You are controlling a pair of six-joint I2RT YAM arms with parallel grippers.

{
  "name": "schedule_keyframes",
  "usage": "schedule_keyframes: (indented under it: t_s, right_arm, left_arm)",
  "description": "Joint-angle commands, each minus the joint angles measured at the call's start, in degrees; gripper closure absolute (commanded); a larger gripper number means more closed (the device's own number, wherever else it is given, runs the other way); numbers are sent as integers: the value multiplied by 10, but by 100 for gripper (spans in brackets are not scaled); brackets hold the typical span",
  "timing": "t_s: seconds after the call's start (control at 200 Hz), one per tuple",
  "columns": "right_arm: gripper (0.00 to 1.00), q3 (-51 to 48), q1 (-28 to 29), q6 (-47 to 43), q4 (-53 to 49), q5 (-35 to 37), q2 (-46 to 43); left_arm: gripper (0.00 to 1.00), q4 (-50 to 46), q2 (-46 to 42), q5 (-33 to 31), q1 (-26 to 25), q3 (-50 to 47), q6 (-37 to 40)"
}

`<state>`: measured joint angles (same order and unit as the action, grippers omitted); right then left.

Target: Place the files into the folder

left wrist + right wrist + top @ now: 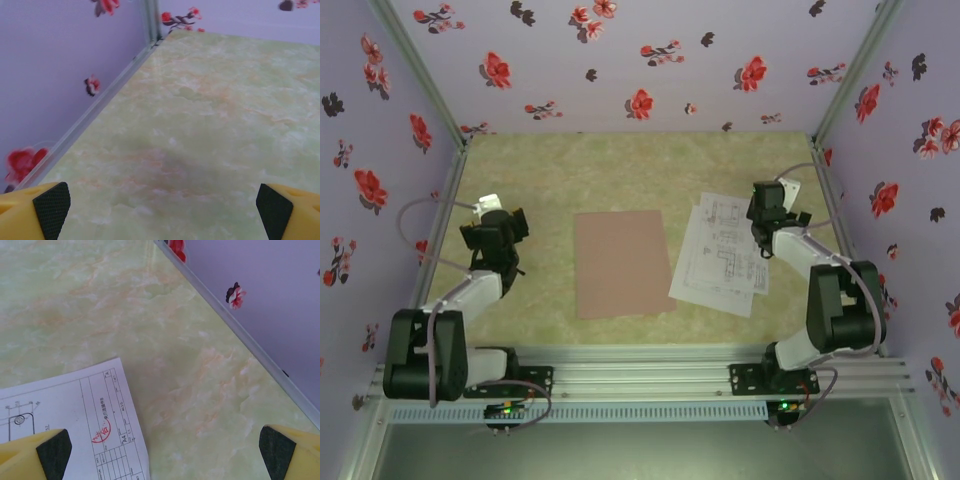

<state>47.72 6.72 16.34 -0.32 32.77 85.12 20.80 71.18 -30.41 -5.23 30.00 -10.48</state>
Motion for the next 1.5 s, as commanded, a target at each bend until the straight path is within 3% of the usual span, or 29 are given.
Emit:
schedule_keyframes:
  t_s: [0.0, 0.125, 0.21, 0.285, 0.37, 0.465, 0.56, 0.645, 0.795, 1.105, 1.375, 1.495]
  right_arm:
    - [1, 19, -4, 35, -16, -4, -64]
    - [1, 54, -7, 112, -67, -122, -102]
    - [1, 124, 10, 164, -170, -213, -88]
    - [1, 182, 82, 174, -288, -184, -67]
    - [3, 193, 196, 186, -340, -175, -54]
    - [13, 183, 294, 237, -365, -206, -34]
    - [18, 190, 350, 270, -374, -239, 0]
    - [19, 190, 357, 298, -362, -271, 23]
    - [26, 192, 355, 311, -343, -310, 66]
    - [26, 200, 333, 320, -333, -343, 103]
    - [29, 208, 300, 321, -335, -374, 117]
    - [30, 222, 296, 319, -339, -373, 128]
  left_arm:
    - [1, -157, -39, -74, 0, 94, -103]
    - [1, -302, -70, -47, -21, 157, -212]
    - [1, -370, -90, -24, -81, 183, -274]
    - [1, -486, -78, -33, -167, 226, -333]
    - [1, -585, -61, -13, -258, 241, -409]
    - [1, -648, -38, 54, -323, 227, -509]
    - [1, -648, -27, 112, -360, 204, -557]
    - [5, -634, -4, 169, -362, 190, -569]
    - [11, -638, 41, 188, -351, 186, -556]
    - [28, -485, 145, 214, -311, 160, -512]
    - [50, -439, 206, 215, -285, 180, -461]
    - [67, -436, 216, 213, -259, 185, -466]
